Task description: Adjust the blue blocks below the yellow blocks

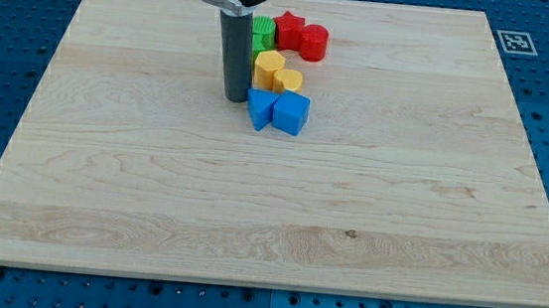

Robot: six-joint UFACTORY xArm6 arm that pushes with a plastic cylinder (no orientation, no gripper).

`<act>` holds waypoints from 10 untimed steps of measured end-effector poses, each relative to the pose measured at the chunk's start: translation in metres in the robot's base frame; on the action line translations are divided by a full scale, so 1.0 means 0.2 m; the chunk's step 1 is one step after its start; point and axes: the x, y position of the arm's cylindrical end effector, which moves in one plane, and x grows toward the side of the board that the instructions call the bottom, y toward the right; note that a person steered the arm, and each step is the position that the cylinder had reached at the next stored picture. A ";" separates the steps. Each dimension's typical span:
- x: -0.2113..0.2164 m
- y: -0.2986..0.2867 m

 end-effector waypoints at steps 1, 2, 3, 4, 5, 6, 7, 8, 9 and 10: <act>0.00 -0.01; 0.00 -0.13; 0.09 -0.23; 0.34 -0.23; 0.56 -0.06; 0.56 0.21; 0.39 0.32; 0.38 0.45; 0.41 0.59; 0.34 0.59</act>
